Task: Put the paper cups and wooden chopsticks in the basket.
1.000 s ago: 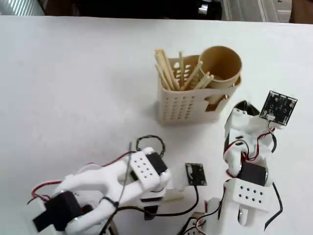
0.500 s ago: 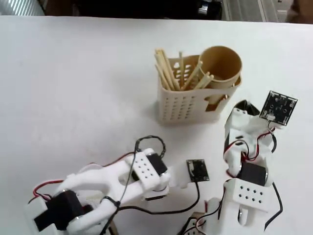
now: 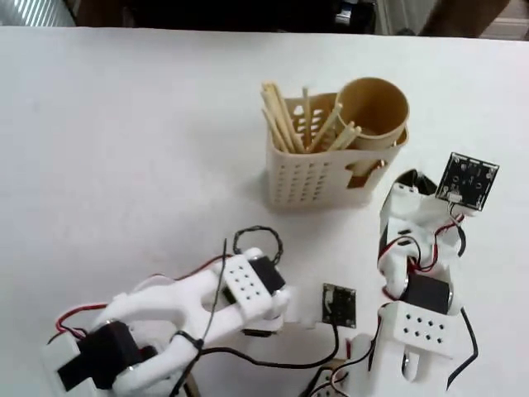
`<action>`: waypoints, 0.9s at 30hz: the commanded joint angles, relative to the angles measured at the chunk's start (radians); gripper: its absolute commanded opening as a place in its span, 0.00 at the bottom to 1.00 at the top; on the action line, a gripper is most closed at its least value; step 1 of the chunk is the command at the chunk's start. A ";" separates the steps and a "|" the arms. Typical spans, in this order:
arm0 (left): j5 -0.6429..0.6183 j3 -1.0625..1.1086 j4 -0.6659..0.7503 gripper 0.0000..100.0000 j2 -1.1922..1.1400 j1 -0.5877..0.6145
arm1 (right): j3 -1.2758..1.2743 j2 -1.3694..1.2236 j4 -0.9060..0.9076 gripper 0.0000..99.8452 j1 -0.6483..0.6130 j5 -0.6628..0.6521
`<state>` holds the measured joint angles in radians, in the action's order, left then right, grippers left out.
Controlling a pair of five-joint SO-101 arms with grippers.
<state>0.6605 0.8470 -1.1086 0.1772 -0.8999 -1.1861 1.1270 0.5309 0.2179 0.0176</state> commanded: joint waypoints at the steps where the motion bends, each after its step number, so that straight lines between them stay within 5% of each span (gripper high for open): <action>1: 0.003 -0.064 -0.046 0.18 0.001 0.008 | 0.009 0.010 -0.019 0.02 0.008 -0.015; 8: 0.008 -0.068 -0.043 0.19 0.001 0.025 | 0.009 0.010 -0.019 0.02 0.008 -0.015; 17: 0.009 -0.068 0.028 0.26 -0.005 0.222 | 0.009 0.010 -0.019 0.02 0.008 -0.015; 27: 0.055 -0.058 0.060 0.26 -0.008 0.228 | 0.009 0.010 -0.019 0.02 0.008 -0.017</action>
<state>0.7035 0.8286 -1.0595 0.1649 -0.6866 -1.1861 1.1270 0.5309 0.2179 0.0115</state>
